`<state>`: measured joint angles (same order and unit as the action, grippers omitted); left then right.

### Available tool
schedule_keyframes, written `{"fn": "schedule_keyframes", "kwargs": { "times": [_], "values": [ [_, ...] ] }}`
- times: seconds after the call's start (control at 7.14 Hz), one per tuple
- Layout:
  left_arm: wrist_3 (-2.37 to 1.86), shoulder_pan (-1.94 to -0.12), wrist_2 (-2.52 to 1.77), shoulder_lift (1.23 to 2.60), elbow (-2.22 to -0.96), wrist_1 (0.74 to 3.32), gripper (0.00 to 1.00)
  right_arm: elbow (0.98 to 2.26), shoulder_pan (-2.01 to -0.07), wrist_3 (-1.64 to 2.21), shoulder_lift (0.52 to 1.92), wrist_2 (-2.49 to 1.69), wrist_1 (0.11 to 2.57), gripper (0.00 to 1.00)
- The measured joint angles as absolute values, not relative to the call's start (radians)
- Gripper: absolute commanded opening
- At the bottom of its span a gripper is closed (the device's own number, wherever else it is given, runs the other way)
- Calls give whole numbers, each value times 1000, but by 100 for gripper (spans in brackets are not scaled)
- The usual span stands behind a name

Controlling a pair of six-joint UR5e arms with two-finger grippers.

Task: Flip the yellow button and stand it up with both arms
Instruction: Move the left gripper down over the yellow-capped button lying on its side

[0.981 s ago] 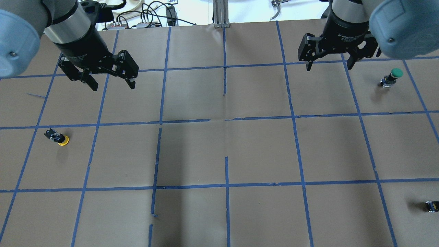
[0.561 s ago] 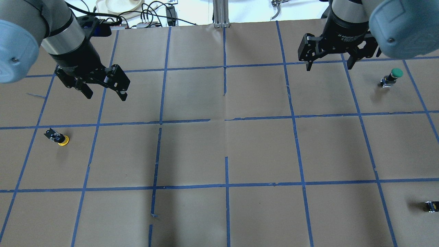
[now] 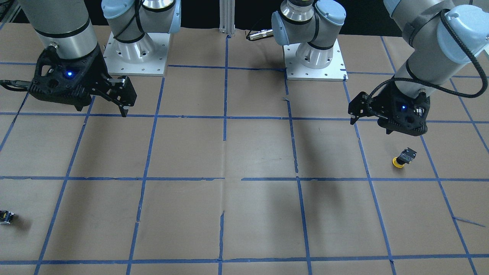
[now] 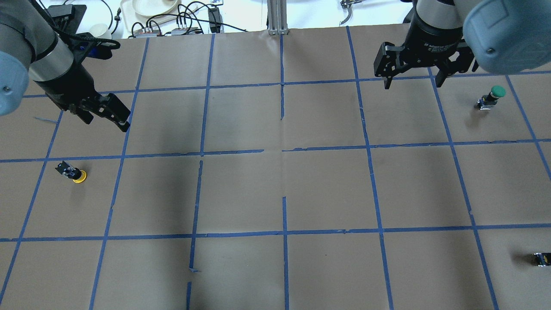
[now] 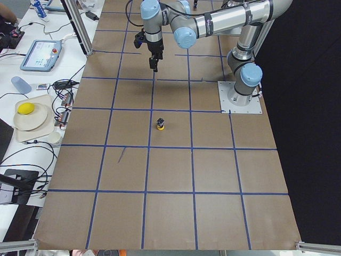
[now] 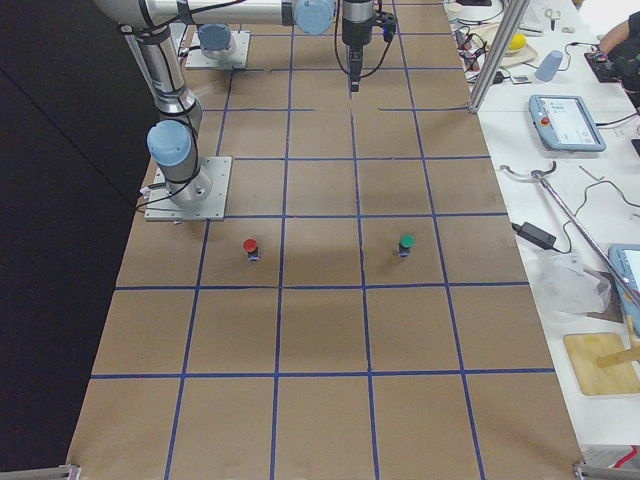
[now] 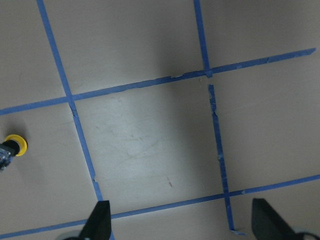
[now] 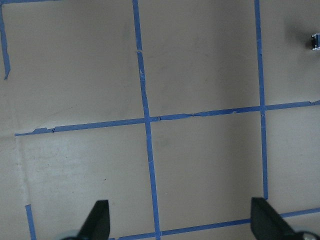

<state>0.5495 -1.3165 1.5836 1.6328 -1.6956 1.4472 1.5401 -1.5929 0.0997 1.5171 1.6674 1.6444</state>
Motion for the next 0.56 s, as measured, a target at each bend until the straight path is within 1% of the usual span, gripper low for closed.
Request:
{"fn": "schedule_keyframes", "kwargs": {
  "times": [0.56],
  "values": [
    [742, -1204, 1582, 1652, -1704, 1430, 100, 1540, -1592, 100, 1517, 1667, 1644, 100]
  ]
}}
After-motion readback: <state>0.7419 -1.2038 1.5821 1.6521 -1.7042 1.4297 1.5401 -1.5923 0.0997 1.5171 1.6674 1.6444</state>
